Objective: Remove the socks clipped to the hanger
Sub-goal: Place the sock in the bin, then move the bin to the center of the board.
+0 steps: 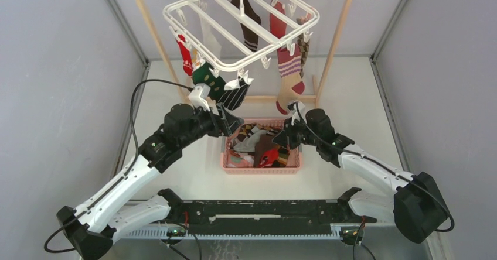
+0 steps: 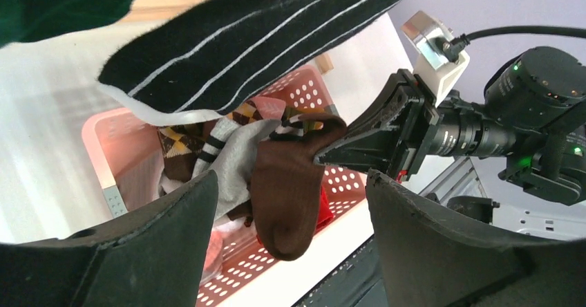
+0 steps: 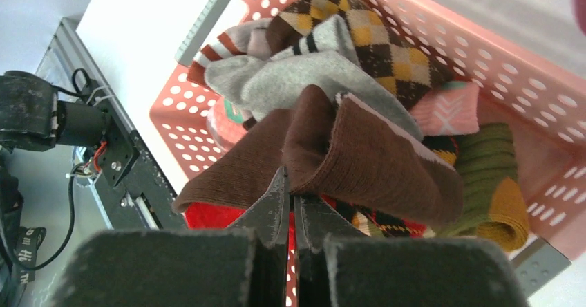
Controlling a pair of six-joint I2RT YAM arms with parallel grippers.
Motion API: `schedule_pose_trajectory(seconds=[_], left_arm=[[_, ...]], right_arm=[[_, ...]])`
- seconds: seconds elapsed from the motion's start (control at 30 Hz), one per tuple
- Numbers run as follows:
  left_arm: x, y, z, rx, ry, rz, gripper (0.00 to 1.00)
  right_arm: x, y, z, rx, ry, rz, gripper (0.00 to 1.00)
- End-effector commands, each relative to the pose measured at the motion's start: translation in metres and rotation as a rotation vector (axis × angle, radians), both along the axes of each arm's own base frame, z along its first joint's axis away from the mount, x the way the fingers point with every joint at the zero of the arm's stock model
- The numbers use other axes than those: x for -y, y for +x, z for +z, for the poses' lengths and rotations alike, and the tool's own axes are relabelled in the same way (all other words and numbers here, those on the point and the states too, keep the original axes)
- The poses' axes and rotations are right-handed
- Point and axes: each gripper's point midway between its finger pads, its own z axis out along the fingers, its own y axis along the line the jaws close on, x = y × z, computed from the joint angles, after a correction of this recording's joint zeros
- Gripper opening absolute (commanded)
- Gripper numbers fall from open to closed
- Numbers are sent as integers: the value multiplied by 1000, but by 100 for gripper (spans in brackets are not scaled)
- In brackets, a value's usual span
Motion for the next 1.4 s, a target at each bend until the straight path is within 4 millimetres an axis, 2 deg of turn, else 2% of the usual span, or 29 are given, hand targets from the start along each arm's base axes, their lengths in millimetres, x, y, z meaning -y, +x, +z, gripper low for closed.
schedule_pose_trajectory(seconds=[0.0,0.33,0.43,0.47,0.57,0.67,0.9,1.0,1.13,1.37], left_arm=[[4,0,-5,11,-29,9,82],[7,5,-42,-44,19,28,82],[9,7,-50,-57,27,27,82],[9,7,-51,-59,29,29,82],[9,8,-53,-61,35,29,83],[9,8,-52,-59,36,27,83],[7,13,-49,-47,47,50,85],[5,14,-45,-39,52,60,86],[0,15,-41,-29,67,75,88],[-11,19,-31,-7,106,115,94]], right_arm=[[9,13,-9,-26,-19,-97,0],[19,16,-43,-117,-81,-178,0],[19,16,-49,-134,-92,-182,7],[19,16,-49,-134,-92,-183,16],[22,15,-44,-121,-95,-189,29],[24,15,-32,-94,-93,-188,33],[26,12,10,1,-64,-174,44],[23,5,29,51,-52,-158,55],[16,-4,46,113,-64,-130,57],[-7,-21,53,164,-110,-59,57]])
